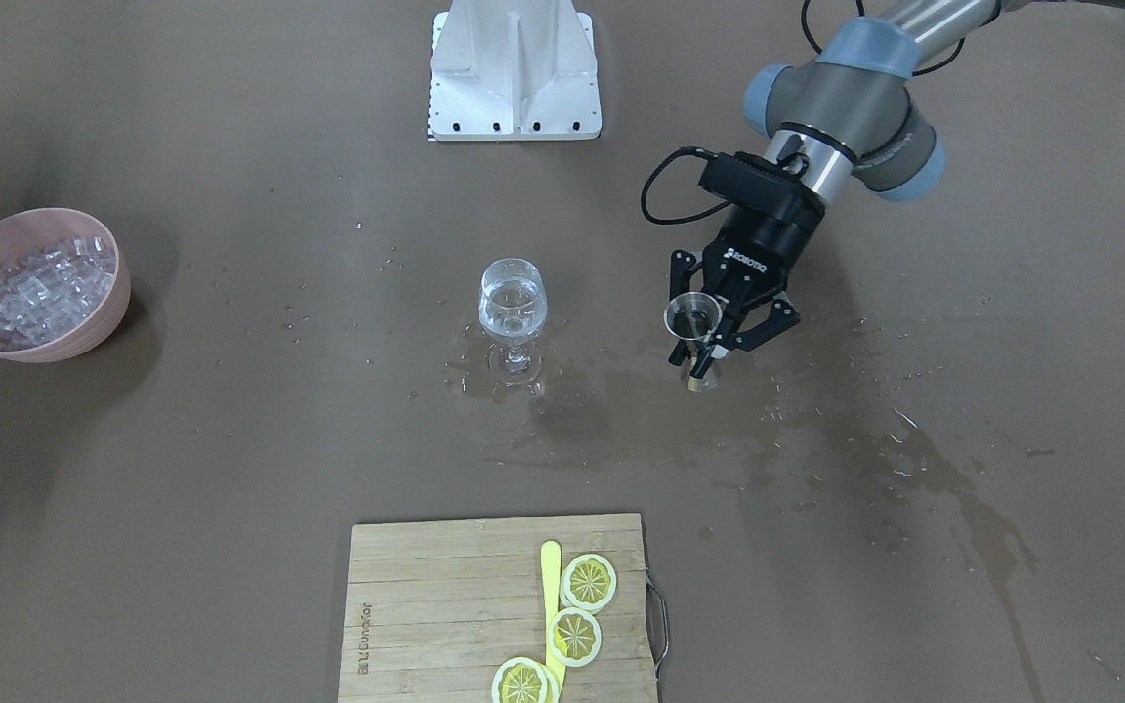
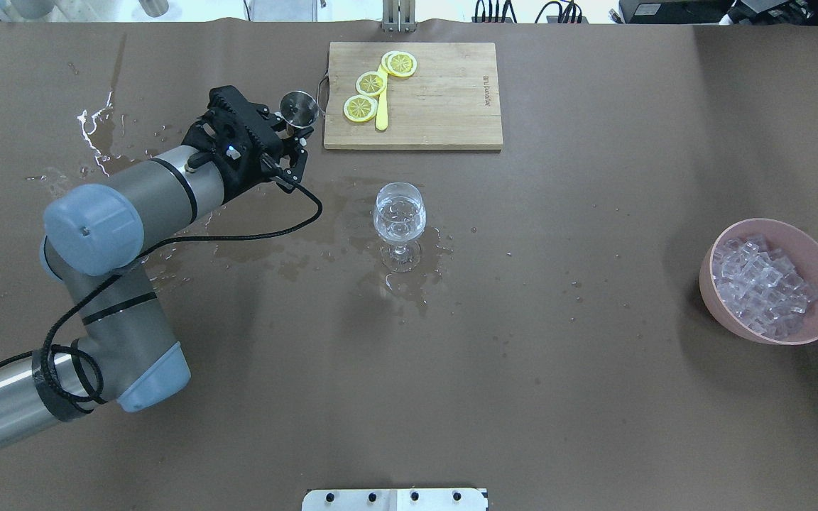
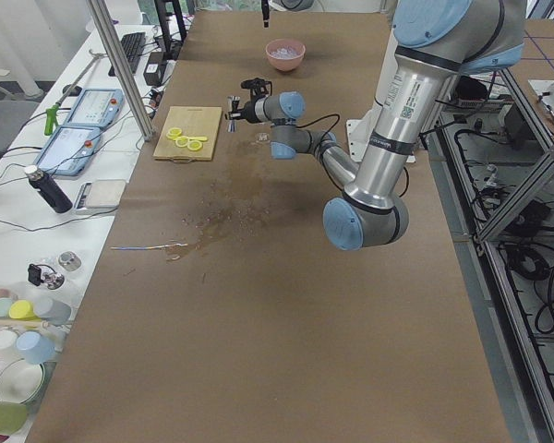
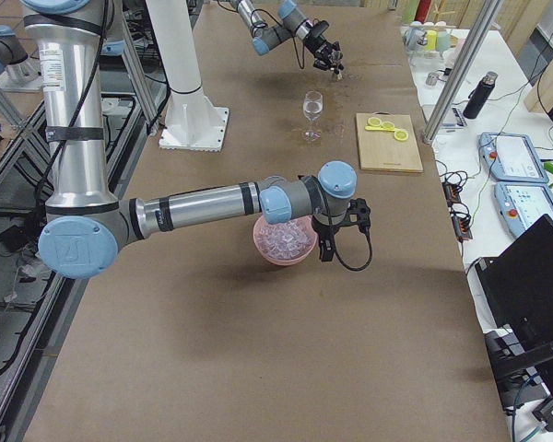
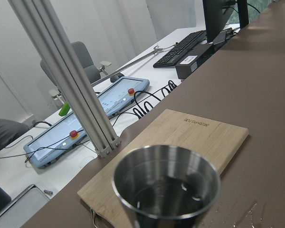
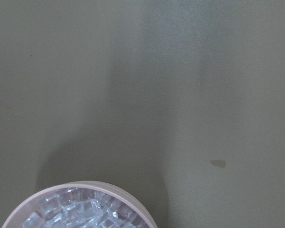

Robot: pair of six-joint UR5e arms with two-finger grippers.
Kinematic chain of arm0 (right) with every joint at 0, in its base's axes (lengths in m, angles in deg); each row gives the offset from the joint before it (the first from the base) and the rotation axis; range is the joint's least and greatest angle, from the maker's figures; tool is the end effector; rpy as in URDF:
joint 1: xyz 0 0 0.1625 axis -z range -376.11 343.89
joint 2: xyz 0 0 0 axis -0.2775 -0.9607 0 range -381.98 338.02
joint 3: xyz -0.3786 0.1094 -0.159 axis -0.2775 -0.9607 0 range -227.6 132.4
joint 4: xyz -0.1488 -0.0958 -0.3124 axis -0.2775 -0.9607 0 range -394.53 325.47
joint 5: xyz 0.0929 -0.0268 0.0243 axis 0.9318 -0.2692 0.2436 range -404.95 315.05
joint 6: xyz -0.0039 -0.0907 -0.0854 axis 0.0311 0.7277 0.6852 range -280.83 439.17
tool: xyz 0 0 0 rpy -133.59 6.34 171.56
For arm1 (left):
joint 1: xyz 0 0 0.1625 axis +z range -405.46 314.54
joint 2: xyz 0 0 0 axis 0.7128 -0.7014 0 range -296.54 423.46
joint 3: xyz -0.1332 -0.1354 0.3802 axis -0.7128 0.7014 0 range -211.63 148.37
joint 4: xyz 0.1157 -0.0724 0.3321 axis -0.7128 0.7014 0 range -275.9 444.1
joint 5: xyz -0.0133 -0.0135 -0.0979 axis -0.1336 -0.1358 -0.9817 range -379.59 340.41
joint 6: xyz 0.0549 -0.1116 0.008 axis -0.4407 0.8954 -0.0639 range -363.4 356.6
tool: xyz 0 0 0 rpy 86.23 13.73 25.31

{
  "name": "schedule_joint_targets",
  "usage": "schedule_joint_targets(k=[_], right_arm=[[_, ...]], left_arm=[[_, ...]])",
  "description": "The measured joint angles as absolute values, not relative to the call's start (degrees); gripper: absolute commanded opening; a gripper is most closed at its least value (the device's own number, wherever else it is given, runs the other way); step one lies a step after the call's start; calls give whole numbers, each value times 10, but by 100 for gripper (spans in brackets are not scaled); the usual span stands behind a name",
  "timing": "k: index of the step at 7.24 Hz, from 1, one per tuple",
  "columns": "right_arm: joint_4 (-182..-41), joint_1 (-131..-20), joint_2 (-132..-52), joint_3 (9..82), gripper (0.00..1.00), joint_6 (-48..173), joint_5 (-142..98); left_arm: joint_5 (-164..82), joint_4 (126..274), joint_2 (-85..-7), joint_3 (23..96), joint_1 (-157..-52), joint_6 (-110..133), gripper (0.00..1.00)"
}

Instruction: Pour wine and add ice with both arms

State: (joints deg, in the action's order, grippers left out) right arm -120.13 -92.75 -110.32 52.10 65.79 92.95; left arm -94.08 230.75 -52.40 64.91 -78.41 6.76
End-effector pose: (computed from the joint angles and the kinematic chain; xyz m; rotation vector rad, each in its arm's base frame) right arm -0.0661 -0.4548 0.5750 0.0594 -0.8680 -0.1145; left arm 0.4034 -0.4600 0.2687 1.4154 0.6819 0.4352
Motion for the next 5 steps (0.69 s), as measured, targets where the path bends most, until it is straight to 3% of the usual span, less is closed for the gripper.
schedule_joint_targets(k=[5], right_arm=[[-1201,-928,-1103,521,100,655,939]], left_arm=[[-805,2282,-550,650,-708,-129,0]])
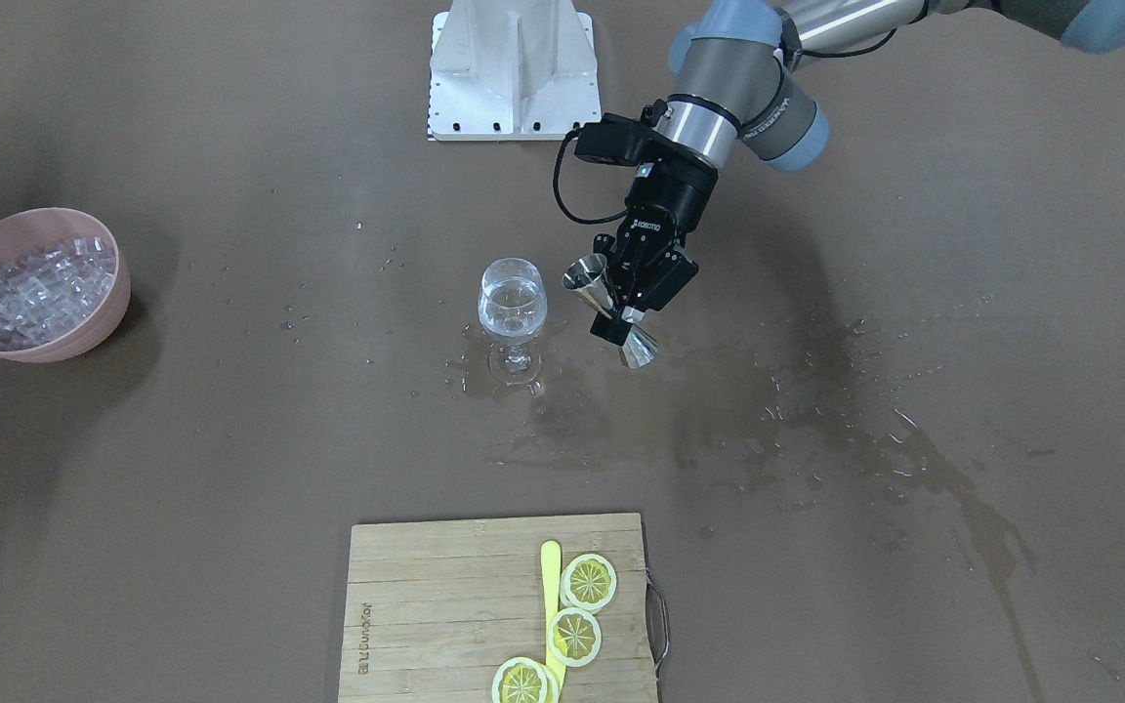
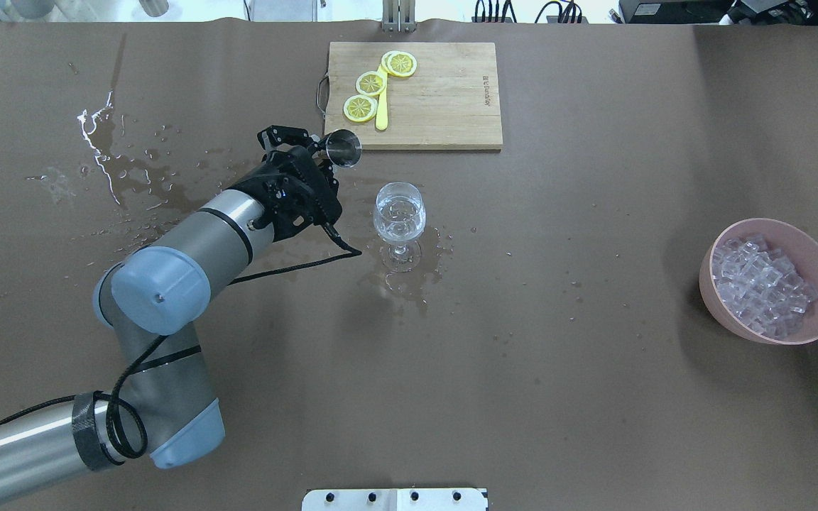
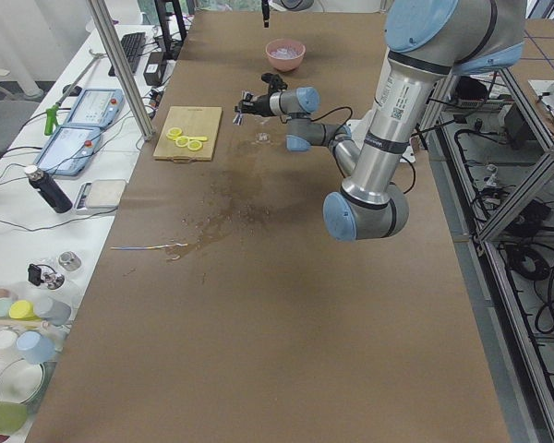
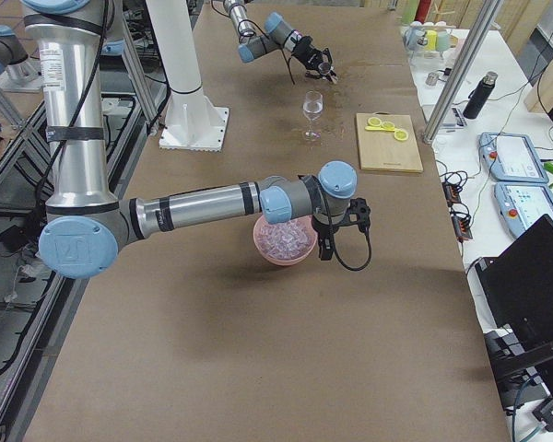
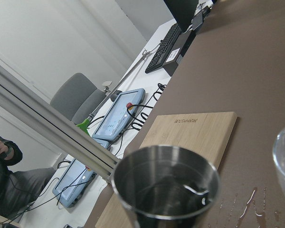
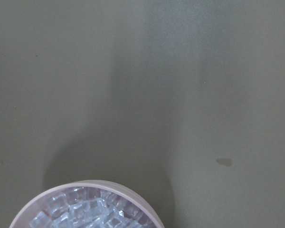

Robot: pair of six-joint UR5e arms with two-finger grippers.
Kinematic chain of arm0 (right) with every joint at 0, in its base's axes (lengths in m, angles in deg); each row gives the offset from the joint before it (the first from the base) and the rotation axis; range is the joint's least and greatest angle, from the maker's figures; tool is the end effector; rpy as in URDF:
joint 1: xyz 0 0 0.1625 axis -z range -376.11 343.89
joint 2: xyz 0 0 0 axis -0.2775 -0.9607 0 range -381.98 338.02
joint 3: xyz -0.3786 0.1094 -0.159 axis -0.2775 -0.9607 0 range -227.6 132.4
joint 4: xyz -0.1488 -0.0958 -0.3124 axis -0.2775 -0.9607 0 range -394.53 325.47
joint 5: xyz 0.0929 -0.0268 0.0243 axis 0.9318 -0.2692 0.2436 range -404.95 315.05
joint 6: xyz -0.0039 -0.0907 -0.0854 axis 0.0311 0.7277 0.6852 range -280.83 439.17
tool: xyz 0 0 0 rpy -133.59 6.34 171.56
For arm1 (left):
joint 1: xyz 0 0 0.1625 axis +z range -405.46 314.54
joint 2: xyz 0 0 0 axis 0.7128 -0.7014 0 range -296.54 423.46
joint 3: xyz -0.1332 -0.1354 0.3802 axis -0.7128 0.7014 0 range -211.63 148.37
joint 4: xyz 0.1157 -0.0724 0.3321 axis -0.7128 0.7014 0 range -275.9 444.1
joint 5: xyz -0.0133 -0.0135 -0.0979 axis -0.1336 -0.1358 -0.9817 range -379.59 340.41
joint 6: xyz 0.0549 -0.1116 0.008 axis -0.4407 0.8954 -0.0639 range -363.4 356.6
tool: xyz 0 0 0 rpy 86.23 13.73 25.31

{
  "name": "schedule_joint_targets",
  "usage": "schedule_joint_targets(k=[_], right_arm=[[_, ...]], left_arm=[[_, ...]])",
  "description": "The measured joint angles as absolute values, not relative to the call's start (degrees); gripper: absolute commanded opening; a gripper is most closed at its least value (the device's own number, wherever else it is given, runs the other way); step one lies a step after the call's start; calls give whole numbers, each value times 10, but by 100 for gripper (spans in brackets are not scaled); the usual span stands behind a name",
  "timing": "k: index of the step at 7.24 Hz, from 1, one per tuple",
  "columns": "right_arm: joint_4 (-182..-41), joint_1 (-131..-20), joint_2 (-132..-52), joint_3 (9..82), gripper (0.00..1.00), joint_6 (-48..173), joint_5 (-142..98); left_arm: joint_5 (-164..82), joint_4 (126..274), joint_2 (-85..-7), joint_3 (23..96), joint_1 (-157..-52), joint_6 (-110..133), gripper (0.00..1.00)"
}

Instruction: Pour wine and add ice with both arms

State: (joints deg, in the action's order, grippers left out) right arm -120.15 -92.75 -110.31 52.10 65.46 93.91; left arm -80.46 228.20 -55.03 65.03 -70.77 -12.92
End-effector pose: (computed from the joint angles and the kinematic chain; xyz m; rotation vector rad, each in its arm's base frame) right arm -0.0674 -0.4541 0.5735 0.0522 -0.8841 -0.1113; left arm 0.4464 -0.4256 0.2459 1.5535 0.3540 0.6227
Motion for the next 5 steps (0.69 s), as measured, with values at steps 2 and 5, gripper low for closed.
schedule_joint_targets(k=[2,5], right_arm=[[-1202,-928,-1103,521,100,655,939],[-1202,-930,-1103,521,100,655,939]], left_arm=[[-758,2258,-570,650,-680,-183,0],[-723,2213,-592,650,-674,-273,0]])
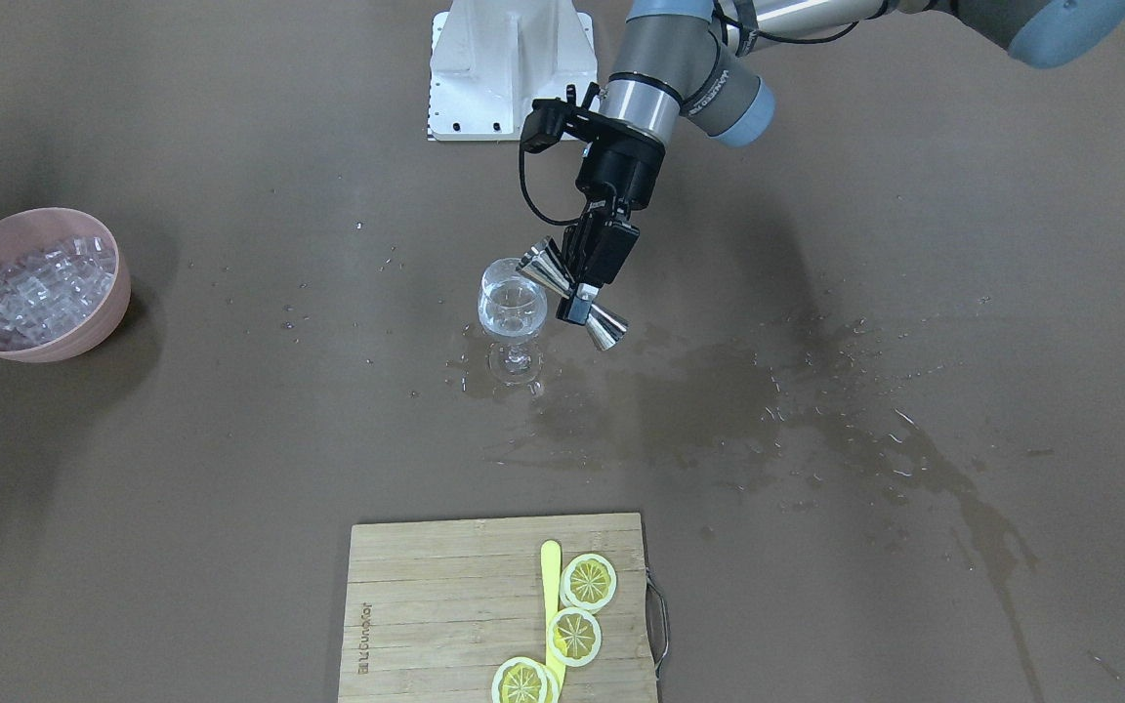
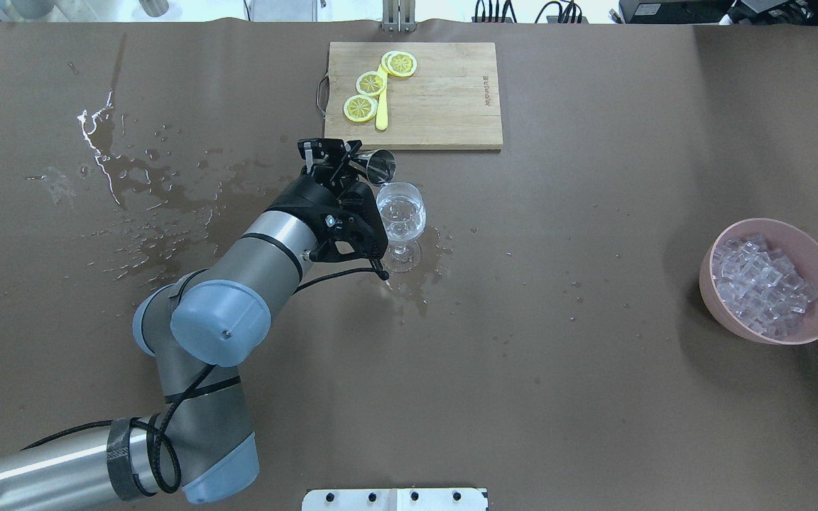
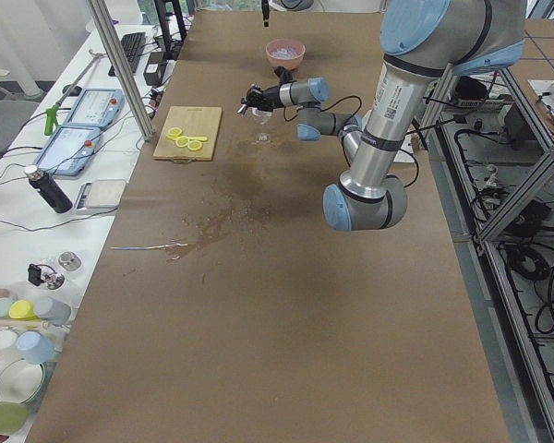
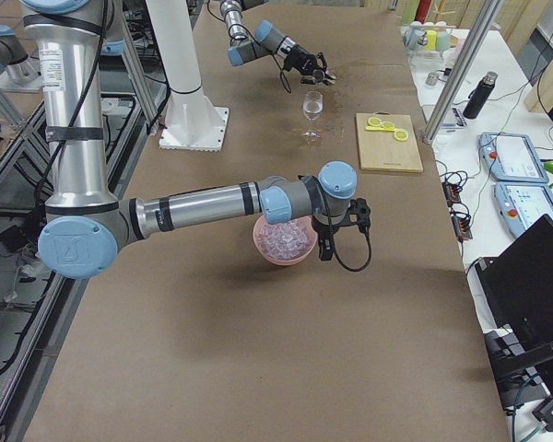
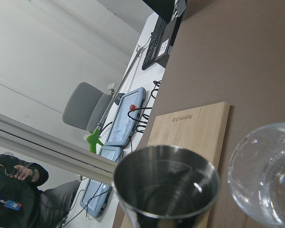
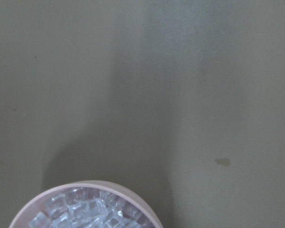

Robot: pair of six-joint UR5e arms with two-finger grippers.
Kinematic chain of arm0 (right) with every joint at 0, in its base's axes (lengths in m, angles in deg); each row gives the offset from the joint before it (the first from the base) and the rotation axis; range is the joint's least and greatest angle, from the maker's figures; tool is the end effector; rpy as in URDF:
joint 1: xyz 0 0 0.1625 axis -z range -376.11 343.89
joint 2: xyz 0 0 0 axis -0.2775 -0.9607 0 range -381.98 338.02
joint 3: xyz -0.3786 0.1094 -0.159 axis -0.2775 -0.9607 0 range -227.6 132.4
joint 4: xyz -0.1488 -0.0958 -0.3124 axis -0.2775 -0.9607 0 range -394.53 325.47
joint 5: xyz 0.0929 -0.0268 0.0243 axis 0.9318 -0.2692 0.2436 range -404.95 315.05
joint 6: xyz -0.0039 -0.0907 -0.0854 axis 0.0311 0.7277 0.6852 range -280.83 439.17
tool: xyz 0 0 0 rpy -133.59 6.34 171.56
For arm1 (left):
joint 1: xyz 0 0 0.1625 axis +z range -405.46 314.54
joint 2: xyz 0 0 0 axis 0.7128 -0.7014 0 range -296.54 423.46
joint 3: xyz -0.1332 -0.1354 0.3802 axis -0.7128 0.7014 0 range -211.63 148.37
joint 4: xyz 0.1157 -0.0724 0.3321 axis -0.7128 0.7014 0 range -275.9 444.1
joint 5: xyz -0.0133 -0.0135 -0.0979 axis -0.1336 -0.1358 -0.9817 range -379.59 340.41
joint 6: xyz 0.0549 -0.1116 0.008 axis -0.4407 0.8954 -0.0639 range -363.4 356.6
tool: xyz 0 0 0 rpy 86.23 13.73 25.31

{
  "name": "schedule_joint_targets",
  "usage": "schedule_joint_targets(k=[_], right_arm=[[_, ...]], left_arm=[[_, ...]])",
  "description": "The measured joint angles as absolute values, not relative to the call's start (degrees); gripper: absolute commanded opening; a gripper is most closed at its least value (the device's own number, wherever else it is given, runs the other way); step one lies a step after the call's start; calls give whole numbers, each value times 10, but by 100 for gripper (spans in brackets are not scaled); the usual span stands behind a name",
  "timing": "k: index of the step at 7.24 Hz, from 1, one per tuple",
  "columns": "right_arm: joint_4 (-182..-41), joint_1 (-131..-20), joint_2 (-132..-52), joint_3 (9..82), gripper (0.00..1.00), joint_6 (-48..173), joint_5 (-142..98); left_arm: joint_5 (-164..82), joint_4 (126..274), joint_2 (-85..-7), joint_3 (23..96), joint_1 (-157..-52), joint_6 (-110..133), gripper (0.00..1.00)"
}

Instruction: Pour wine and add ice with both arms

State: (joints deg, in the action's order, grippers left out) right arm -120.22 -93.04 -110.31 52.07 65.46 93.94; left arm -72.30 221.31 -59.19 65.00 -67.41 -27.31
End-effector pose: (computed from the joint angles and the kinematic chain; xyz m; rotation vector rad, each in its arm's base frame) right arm -0.0651 -0.4543 0.5738 0.0527 -0.8841 -0.1059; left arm 0.4715 -0.4151 0.2159 1.5735 0.0641 0.7860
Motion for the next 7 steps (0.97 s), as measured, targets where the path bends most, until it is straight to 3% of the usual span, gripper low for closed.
schedule_joint_targets(k=[7], right_arm=[[-1202,-933,-1101,521,100,655,945]], left_arm=[[-636,2146,-605,651,-656,-385,0]])
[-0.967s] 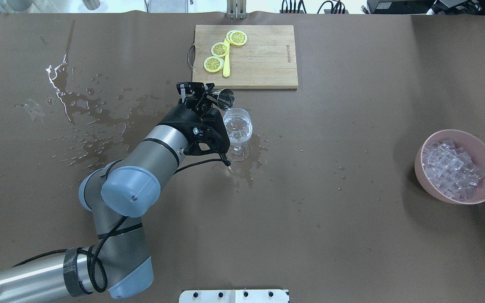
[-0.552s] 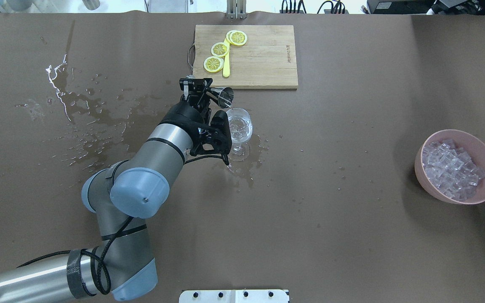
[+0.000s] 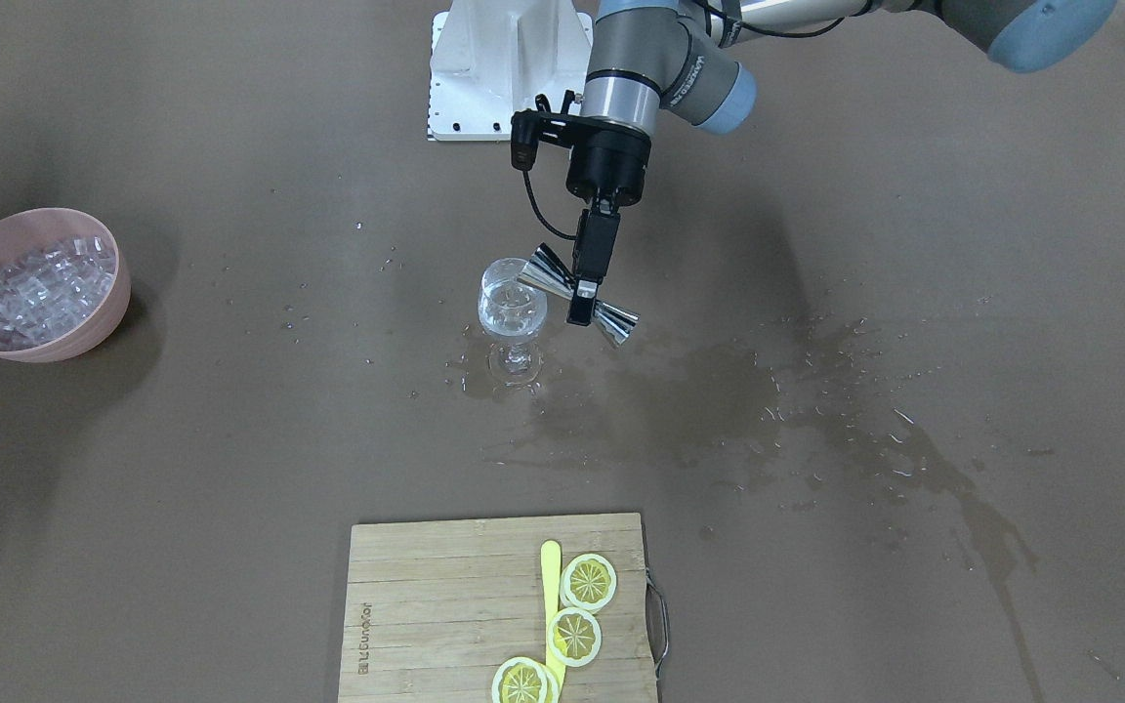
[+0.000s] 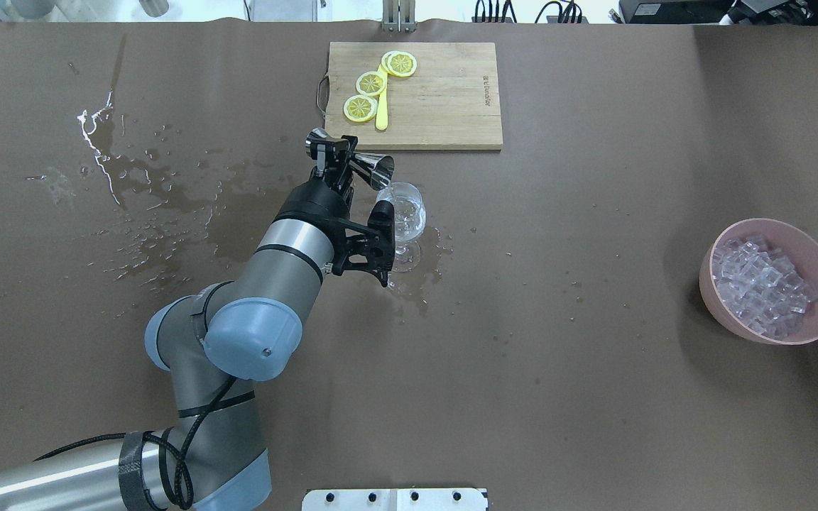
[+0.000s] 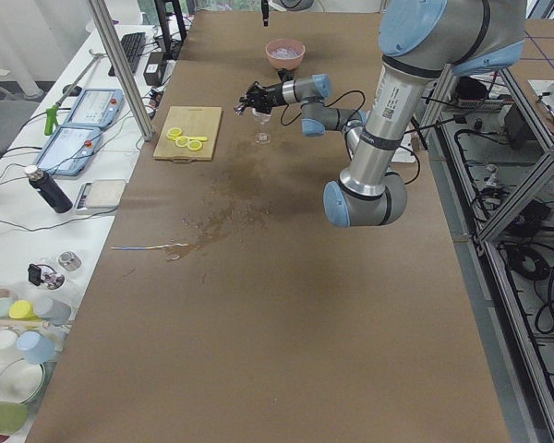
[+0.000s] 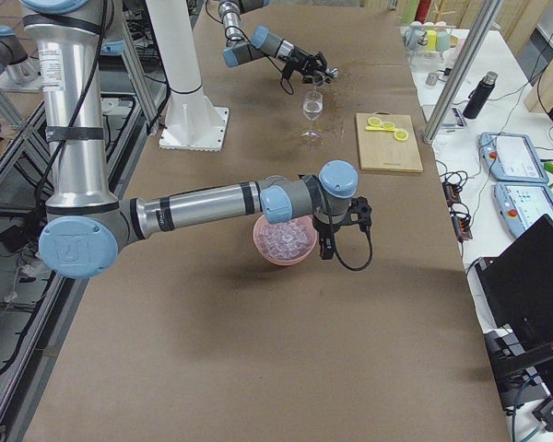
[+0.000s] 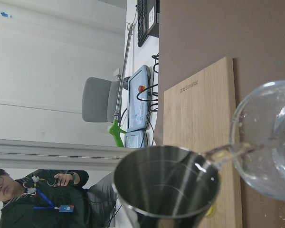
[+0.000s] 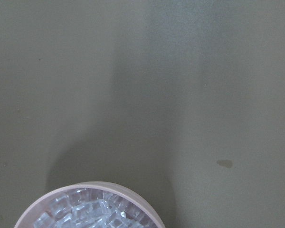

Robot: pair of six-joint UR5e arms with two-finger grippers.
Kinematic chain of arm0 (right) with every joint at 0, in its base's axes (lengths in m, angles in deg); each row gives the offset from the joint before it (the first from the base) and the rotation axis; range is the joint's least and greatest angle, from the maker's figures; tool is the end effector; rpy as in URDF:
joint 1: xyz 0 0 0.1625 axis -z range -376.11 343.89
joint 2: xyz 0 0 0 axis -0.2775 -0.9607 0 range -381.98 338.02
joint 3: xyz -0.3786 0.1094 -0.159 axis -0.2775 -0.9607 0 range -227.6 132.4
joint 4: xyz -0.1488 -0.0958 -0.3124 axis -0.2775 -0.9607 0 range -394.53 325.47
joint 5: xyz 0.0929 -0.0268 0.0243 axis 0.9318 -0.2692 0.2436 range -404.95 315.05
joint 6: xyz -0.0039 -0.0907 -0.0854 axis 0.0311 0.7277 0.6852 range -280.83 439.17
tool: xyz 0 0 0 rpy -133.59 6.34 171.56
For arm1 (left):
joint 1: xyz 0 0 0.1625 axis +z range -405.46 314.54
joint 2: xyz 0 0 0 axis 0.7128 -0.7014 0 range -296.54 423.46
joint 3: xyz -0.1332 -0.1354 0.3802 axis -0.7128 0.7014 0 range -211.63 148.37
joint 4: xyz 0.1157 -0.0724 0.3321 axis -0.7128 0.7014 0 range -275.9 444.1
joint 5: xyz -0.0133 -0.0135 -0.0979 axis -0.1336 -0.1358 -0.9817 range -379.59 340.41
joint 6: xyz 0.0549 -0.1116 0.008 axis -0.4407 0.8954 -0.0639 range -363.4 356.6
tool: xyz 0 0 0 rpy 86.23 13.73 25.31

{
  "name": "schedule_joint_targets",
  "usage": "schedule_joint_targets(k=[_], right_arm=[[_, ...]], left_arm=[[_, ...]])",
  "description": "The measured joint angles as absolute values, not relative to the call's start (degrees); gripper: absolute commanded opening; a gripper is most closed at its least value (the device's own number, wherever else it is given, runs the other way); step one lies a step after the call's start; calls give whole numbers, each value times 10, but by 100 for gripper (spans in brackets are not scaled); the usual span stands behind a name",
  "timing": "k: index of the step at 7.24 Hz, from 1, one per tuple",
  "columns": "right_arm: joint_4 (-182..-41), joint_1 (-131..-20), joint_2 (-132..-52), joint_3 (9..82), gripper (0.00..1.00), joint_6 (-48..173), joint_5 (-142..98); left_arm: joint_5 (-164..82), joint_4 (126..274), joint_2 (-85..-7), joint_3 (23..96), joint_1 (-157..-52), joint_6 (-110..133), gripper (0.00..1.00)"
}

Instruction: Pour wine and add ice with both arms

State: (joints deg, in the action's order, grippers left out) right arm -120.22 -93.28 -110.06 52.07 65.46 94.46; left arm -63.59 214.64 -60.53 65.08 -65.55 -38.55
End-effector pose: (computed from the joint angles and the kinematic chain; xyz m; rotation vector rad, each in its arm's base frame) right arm -0.0642 -0.4560 0.5710 0.0561 -0.8934 -0.1052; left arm 0.4786 -0.4124 0.2122 1.5144 -0.2386 0.9169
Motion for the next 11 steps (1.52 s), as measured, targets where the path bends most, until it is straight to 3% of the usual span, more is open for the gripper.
schedule_joint_targets(k=[8,11], right_arm=[[-1202,-933,-1100,516,100,655,955],[-1201,-934,-1097,514,100,655,959]], left_arm=[[-559,2112,-634,648,-626,-496,0],[-562,2260,-609,653,-651,-484,0]])
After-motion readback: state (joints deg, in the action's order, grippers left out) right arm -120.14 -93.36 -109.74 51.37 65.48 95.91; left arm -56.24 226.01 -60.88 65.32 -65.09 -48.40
